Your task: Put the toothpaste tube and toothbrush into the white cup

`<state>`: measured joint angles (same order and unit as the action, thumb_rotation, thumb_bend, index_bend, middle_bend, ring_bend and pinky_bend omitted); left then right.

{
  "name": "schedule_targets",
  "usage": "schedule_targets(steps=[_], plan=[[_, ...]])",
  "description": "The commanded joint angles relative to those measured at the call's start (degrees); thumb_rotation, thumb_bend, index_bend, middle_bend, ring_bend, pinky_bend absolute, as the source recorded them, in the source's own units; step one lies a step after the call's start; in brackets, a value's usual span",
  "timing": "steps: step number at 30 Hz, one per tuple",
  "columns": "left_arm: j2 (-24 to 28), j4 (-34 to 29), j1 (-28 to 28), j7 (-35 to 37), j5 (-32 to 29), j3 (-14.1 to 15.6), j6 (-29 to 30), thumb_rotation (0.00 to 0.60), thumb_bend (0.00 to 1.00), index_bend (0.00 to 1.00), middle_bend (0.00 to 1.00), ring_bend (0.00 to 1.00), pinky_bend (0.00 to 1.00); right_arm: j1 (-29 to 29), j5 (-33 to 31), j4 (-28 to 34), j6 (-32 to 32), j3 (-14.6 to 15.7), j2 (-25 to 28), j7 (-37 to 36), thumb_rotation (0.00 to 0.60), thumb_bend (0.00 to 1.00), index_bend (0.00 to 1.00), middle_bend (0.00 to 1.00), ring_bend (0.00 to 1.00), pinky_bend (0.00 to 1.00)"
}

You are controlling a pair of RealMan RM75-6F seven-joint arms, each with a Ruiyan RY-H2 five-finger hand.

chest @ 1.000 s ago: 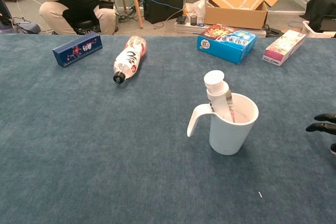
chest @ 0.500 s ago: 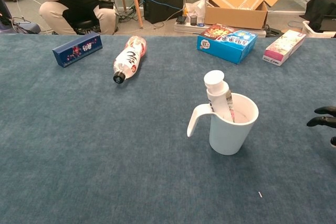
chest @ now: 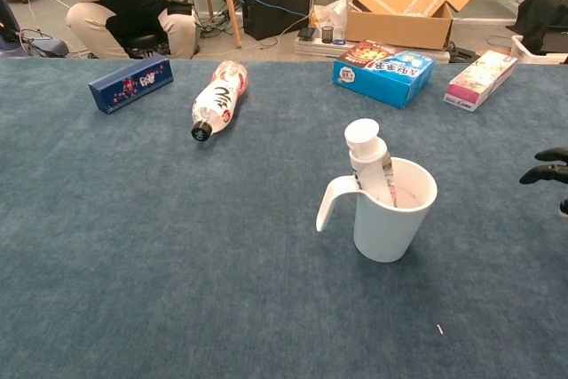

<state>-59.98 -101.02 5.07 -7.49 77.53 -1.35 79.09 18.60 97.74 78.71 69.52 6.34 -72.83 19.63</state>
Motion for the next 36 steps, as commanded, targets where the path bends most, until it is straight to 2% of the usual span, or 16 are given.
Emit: schedule_targets(steps=[1,11,22,29,36], plan=[[0.0,0.0,0.0,0.0,0.0,0.0,0.0,0.600,0.00,0.51,0.38,0.23,0.28,0.0,0.0,0.8,0.8,-0.5,0.7,-0.1,0.600,0.29,0.69,0.18,0.00,0.19],[0.0,0.0,0.0,-0.1,-0.1,0.0,0.0,0.600,0.00,0.51,0.38,0.23,0.28,0.1,0.3,4.2,3.6,-2.3,2.7,-1.2,0.600,0.29,0.69,0.18,0.00,0.19],[-0.1,0.0,0.1,-0.3,-0.1,0.1,-0.2,0.600,0.00,0.51,0.38,0.23,0.28,0.7,1.0,12.8,7.9,-5.5,7.1,-5.6,0.600,0.29,0.70,0.18,0.00,0.19],[-0.1,0.0,0.1,-0.3,-0.3,0.0,-0.2,0.600,0.00,0.51,0.38,0.23,0.28,2.0,1.2,18.9,8.1,-7.0,9.6,-11.2,0.600,0.29,0.70,0.19,0.00,0.19],[-0.1,0.0,0.1,-0.2,-0.3,0.0,-0.2,0.600,0.00,0.51,0.38,0.23,0.28,3.3,2.5,23.0,7.7,-7.8,10.4,-13.7,0.600,0.29,0.70,0.19,0.00,0.19]])
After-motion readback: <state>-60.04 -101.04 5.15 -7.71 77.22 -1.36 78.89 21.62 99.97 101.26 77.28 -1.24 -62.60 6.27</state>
